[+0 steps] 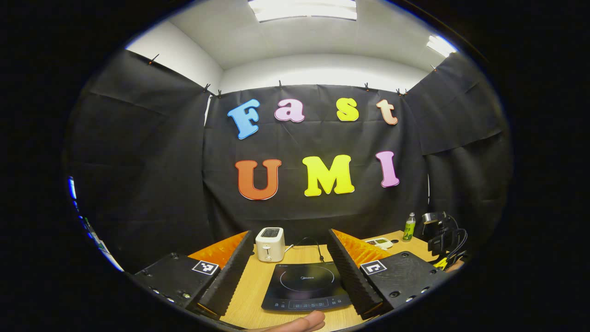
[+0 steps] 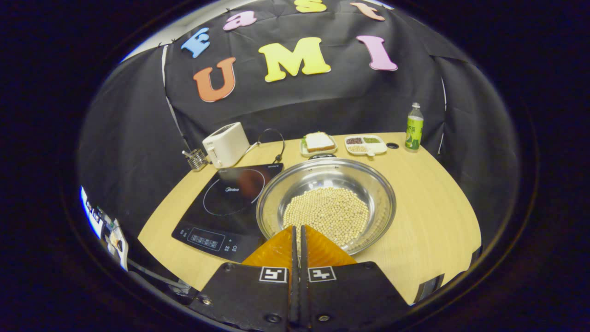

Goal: First push the handle of the pot to place it horizontally, then grasp the pot with both hands and set it on the induction cooktop.

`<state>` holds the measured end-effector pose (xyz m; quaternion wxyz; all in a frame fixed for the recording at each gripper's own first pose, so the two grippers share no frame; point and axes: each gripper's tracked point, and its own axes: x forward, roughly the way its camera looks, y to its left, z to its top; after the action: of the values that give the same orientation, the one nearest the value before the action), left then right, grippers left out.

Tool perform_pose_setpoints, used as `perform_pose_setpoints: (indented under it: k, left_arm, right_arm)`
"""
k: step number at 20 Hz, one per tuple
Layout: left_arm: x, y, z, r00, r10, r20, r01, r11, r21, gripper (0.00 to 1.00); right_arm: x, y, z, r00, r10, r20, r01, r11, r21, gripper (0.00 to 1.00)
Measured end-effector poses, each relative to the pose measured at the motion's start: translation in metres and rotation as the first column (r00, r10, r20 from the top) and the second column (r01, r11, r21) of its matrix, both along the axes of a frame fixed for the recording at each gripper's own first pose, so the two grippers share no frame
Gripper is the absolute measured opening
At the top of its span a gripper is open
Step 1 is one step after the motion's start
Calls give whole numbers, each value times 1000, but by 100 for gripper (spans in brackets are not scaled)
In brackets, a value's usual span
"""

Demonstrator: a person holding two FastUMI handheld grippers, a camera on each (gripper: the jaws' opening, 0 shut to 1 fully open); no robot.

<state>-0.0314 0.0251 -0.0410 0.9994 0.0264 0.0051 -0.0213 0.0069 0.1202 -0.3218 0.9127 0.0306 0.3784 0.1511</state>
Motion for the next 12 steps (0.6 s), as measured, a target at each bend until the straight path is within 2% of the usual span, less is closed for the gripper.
perform_pose_setpoints:
  k: [2, 3, 4, 5, 7, 8, 9, 10, 11, 12]
  left_arm:
    - [-1, -1, 2, 1000, -4, 7, 4, 1000, 2, 96]
    - [-3, -2, 2, 1000, -6, 9, 6, 1000, 5, 96]
    - [-3, -2, 1, 1000, -10, 8, 9, 1000, 6, 95]
    - [-4, -4, 1, 1000, -12, 10, 12, 1000, 3, 87]
    - [-5, -6, 2, 1000, -19, 11, 19, 1000, 5, 87]
    - [-5, -6, 0, 1000, -19, 11, 19, 1000, 7, 96]
    - [-5, -7, 0, 1000, -20, 9, 20, 1000, 10, 95]
    - [-4, -8, -1, 1000, -21, 8, 21, 1000, 11, 87]
    - [-5, -8, -2, 1000, -24, 6, 24, 1000, 13, 87]
    - [-4, -10, -3, 1000, -28, 3, 28, 1000, 15, 87]
  right_arm:
    - [-6, 7, -18, 999, 16, -38, -17, 1000, -11, 1]
    - [-9, 10, -26, 998, 25, -58, -26, 1000, -15, 4]
    - [-14, 12, -35, 997, 34, -76, -35, 999, -18, 1]
    - [-16, 14, -40, 995, 42, -90, -44, 999, -20, 4]
    - [-20, 17, -48, 992, 46, -114, -48, 999, -20, 1]
    - [-23, 18, -53, 991, 46, -128, -49, 999, -20, 4]
    - [-26, 18, -56, 989, 51, -140, -54, 998, -17, 4]
    - [-27, 20, -56, 988, 55, -144, -56, 998, -5, 1]
    - [-28, 21, -57, 987, 60, -150, -60, 998, -1, 4]
    - [-29, 21, -58, 986, 63, -154, -63, 998, 1, 1]
